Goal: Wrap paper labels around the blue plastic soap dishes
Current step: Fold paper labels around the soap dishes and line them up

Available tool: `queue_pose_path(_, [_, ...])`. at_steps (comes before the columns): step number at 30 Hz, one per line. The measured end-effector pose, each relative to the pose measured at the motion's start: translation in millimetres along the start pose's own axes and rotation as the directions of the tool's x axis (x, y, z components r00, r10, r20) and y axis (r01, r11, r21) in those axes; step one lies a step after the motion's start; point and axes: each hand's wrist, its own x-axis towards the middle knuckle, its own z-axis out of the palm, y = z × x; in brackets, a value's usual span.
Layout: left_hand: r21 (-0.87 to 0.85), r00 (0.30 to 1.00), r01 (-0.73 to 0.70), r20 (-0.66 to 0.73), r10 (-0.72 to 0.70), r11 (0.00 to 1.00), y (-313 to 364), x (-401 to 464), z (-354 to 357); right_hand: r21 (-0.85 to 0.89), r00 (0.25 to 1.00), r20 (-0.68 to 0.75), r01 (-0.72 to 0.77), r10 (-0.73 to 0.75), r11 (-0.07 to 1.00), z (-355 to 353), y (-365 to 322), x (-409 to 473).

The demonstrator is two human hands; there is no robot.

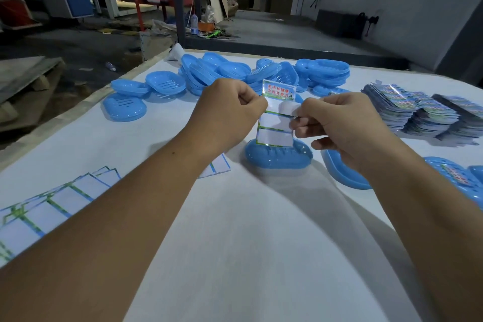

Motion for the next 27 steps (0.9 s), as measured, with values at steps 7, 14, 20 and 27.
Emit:
queue_pose_path(7, [0.118,0.997,0.077,-0.033,-0.074,0.99,-6,7,-7,0.006,0.998,0.012,-0.059,0.059,0.998,-5,0,2])
queue_pose_path(14, [0.284,0.988,0.153,-0.045,-0.146,0.947,-12,12,-15,-0.008,0.995,-0.027,-0.093,0.092,0.996,-5,1,3])
queue_pose_path(20, [0.695,0.955,0.231,-0.029,-0.295,0.681,-25,18,-30,-0.01,0.995,-0.03,-0.093,0.093,0.996,-4,1,3])
queue_pose_path(27, [0.873,0.866,0.171,0.088,-0.492,0.457,-37,15,-49,-0.03,0.998,-0.022,-0.065,0.064,0.997,-1,3,3])
